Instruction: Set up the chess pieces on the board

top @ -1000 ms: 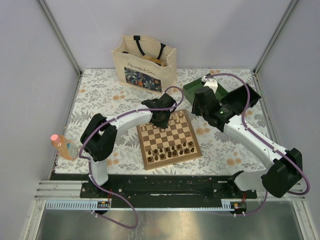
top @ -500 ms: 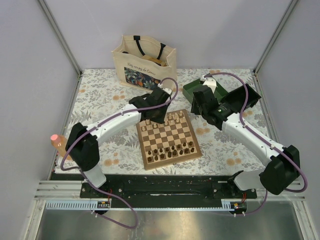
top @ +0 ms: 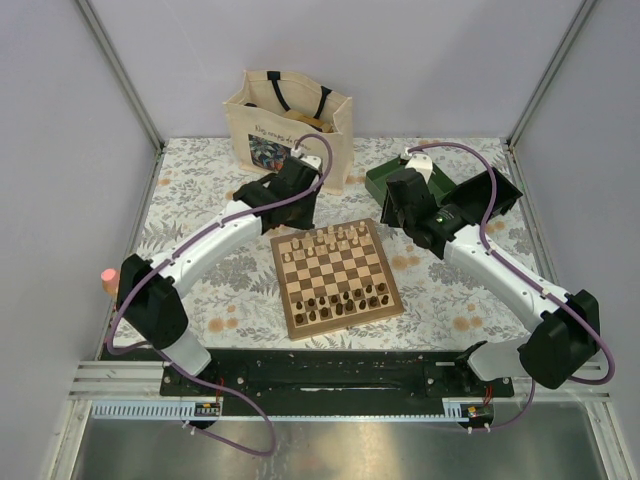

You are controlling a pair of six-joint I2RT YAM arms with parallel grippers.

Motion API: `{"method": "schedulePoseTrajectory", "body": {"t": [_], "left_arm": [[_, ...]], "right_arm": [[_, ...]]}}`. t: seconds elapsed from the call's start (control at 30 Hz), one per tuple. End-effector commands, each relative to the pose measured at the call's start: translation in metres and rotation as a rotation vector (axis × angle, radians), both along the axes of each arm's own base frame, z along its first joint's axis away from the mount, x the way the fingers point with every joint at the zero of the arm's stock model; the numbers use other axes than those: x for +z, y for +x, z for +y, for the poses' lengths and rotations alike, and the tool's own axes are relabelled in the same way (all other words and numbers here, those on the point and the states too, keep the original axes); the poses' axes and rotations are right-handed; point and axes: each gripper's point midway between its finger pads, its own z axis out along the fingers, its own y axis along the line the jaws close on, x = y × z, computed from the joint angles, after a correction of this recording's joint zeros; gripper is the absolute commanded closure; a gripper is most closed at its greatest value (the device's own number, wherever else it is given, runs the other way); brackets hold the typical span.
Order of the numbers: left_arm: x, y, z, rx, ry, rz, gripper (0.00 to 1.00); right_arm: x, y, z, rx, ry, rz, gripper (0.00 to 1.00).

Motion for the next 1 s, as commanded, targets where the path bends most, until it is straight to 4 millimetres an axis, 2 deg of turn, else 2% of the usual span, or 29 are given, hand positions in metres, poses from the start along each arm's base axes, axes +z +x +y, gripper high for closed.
{"method": "schedulePoseTrajectory", "body": {"t": [0.0,0.23,0.4,0.73,0.97], "left_arm": [[0.025,0.015,0.027,0.070,-0.004,-0.066,0.99],[-0.001,0.021,0.067,0.160,0.050,-0.019,0.99],[-0.022,0.021,0.081,0.189,0.081,0.016,0.99],[-0.055,0.023,0.078,0.167,0.107,0.080,1.00],[-0.071,0.024,0.075,0.169,0.105,0.115,1.00]], "right_arm": [[0.020,0.009,0.008,0.007,0.055,-0.045,0.61],[0.020,0.011,0.012,0.017,0.057,-0.040,0.61],[0.019,0.012,0.012,0.019,0.056,-0.038,0.61],[0.018,0.012,0.014,0.022,0.062,-0.033,0.61],[0.014,0.011,0.016,0.027,0.064,-0.022,0.61]]}}
